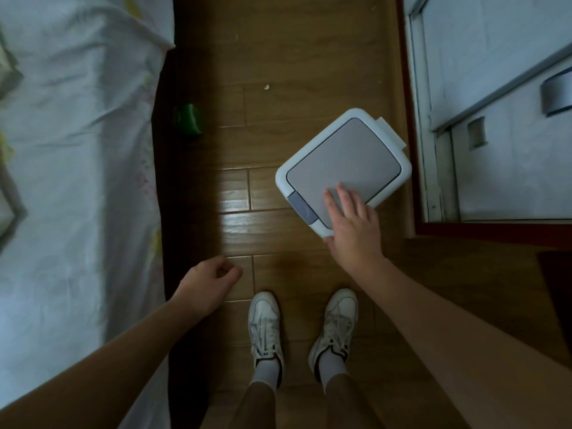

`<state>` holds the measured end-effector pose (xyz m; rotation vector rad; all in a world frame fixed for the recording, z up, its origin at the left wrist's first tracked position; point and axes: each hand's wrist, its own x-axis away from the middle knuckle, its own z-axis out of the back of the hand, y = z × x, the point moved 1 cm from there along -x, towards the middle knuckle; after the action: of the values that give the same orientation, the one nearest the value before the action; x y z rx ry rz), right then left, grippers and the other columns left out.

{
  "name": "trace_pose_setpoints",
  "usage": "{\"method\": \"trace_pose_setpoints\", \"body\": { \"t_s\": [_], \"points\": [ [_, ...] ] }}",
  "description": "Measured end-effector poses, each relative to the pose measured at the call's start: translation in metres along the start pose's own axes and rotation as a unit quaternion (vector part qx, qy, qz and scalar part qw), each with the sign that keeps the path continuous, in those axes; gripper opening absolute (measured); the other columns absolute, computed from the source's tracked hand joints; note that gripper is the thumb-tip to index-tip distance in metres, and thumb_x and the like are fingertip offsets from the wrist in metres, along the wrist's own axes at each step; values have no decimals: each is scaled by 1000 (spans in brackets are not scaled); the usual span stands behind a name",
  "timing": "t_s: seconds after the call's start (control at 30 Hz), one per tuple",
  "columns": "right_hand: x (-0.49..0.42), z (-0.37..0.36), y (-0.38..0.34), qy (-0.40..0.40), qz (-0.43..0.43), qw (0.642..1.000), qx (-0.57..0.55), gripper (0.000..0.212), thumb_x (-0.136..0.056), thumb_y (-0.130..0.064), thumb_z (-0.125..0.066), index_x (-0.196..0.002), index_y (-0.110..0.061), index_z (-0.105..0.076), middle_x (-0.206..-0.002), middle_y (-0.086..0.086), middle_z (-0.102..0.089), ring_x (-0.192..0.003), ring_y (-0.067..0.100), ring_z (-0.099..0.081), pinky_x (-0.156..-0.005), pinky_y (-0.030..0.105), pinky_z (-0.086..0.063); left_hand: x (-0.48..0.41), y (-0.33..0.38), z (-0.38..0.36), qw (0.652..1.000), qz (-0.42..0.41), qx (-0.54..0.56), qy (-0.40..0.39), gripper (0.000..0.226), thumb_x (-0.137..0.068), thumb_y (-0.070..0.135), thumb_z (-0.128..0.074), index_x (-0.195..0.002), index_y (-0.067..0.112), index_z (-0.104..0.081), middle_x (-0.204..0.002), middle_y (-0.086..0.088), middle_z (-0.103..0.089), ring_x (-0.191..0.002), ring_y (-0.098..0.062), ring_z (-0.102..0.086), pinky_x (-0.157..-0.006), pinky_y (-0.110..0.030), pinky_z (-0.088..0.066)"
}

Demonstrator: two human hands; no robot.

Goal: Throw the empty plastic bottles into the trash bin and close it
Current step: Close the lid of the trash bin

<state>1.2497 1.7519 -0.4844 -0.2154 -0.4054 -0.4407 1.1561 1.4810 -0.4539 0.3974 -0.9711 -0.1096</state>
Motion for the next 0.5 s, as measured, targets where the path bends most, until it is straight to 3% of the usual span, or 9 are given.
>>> {"method": "trace_pose_setpoints", "body": {
  "t_s": [0.2,0.37,0.5],
  "points": [
    [-7,9,10,-3,28,1000,-8,83,-85,-34,-70,-154,-21,-27,-161,9,-25,-146,33,-24,-117,50,-28,-5,14,-5,1000,0,-10,4,19,-95,42,-59,-95,27,-70,-85,6,-68,-81,-14,-64,-66,-28,-44],
    [-14,5,4,-13,96,995,-9,83,-86,-36,-68,-155,-23,-23,-164,4,-21,-151,30,-16,-121,49,-21,-8,15,-7,1000,-5,-8,-3,18,-96,42,-59,-95,27,-70,-83,9,-66,-80,-12,-63,-65,-27,-43],
    [-26,6,-2,-23,98,995,0,81,-88,-38,-66,-155,-26,-23,-165,2,-19,-152,31,-14,-120,51,-22,-12,12,-3,1000,-4,-1,0,20,-96,43,-58,-99,27,-70,-89,7,-68,-82,-9,-63,-64,-26,-44]
  ]
}}
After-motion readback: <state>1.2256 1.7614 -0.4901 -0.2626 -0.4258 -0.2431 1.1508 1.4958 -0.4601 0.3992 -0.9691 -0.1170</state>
